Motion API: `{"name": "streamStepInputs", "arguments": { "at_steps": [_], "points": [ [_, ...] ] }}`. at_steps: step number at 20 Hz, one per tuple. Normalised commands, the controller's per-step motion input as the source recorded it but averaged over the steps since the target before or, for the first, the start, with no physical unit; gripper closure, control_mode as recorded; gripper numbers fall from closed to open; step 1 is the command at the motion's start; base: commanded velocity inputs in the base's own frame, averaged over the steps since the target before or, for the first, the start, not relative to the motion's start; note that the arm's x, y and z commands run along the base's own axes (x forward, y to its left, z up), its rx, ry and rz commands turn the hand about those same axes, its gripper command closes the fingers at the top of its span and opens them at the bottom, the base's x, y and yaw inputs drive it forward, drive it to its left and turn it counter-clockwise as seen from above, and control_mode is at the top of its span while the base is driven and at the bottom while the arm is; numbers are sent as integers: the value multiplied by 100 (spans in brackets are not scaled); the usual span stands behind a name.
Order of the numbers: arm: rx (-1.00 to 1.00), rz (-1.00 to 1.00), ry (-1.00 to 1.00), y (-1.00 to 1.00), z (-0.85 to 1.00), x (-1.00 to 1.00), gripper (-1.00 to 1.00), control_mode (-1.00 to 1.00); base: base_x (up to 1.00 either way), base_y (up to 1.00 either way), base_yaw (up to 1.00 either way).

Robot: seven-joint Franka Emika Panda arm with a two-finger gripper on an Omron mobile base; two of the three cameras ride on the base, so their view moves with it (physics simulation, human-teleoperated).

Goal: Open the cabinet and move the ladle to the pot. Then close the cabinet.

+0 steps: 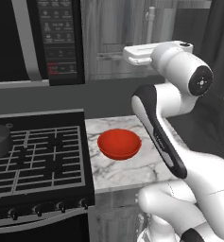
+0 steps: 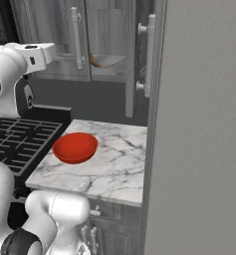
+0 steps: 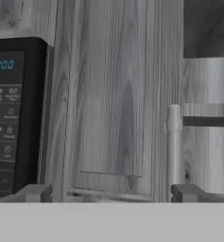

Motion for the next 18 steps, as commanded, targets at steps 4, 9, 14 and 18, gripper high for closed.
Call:
{"name": "streamStepInputs", "arguments": {
  "at_steps": [4,9,14,18],
  "points": [
    [0,0,0,-15,-4,28,-100,-100,0,0,0],
    [0,0,-2,-34,-1,24,-100,-100,0,0,0],
    [0,0,-2,-22,-4,33,-100,-100,0,0,0],
    [0,0,0,-2,-13,37,-100,-100,0,0,0]
  ]
}}
